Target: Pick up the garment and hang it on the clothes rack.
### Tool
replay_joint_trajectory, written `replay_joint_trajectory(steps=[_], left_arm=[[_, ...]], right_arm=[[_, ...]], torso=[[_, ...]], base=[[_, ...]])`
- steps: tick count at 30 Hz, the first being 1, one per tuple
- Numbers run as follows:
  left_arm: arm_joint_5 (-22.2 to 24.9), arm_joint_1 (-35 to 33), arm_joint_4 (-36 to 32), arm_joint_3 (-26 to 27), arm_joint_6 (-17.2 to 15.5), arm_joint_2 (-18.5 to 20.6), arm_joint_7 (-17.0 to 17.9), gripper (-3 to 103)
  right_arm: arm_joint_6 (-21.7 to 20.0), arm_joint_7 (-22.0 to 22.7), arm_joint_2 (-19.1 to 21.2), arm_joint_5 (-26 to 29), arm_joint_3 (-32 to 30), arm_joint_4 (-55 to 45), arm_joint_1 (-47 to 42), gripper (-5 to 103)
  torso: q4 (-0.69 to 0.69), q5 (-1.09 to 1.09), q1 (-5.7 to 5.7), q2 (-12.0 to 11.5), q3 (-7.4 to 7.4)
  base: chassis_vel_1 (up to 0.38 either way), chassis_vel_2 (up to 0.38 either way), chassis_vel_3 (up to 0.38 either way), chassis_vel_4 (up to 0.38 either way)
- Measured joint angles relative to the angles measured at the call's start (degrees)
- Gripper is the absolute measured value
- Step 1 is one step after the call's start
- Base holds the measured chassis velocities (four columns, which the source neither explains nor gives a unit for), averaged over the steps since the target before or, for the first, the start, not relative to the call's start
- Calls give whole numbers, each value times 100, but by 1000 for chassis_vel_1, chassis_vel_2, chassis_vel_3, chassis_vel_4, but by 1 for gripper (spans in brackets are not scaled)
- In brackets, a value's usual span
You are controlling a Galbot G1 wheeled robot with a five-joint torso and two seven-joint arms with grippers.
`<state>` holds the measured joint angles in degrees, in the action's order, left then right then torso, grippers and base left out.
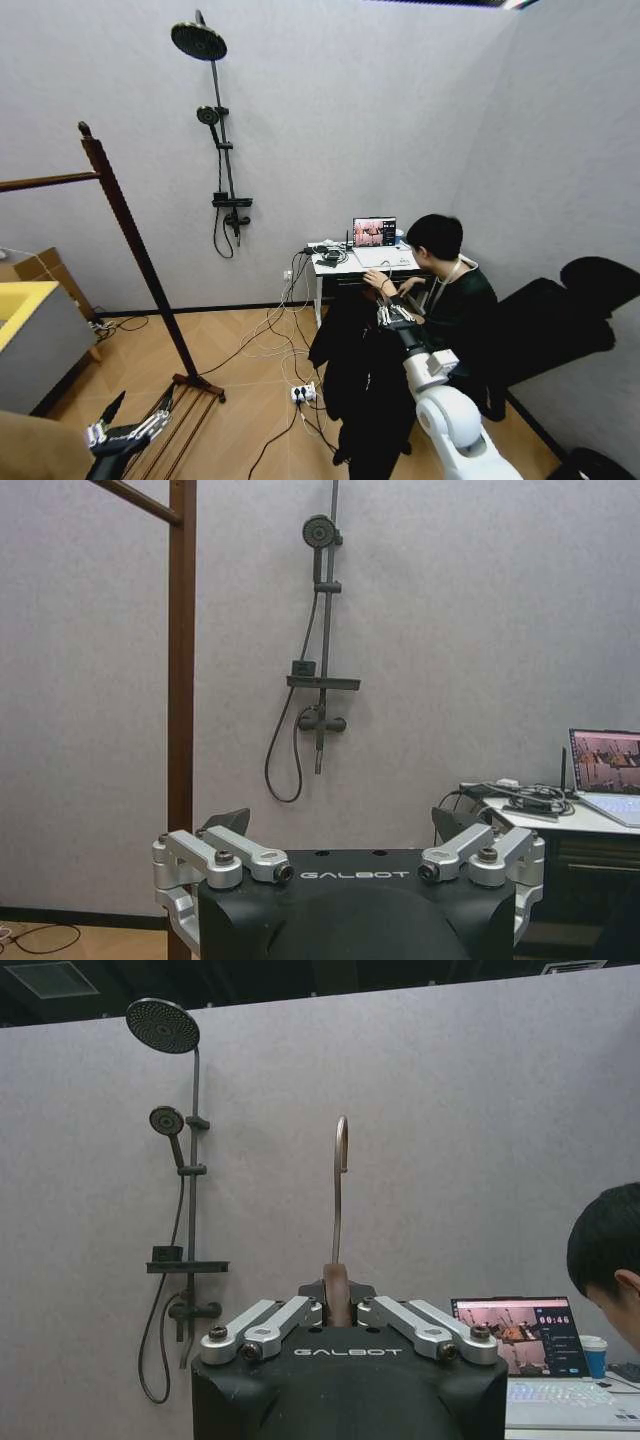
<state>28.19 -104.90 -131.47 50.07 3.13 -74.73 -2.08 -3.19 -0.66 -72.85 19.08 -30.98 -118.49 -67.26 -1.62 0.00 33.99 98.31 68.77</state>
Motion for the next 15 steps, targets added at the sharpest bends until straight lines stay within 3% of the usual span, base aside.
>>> replay_joint_trajectory(steps=[6,15], left_arm=[[0,0,0,0,0,0,0,100],[0,0,0,0,0,0,0,100]], right_arm=[[33,-69,-31,-17,-30,0,-94,9],[65,-315,-29,8,-67,-7,-175,9]], torso=[[0,0,-2,1,-1],[0,0,3,-1,1]], base=[[-36,31,34,-34],[-127,122,133,-115]])
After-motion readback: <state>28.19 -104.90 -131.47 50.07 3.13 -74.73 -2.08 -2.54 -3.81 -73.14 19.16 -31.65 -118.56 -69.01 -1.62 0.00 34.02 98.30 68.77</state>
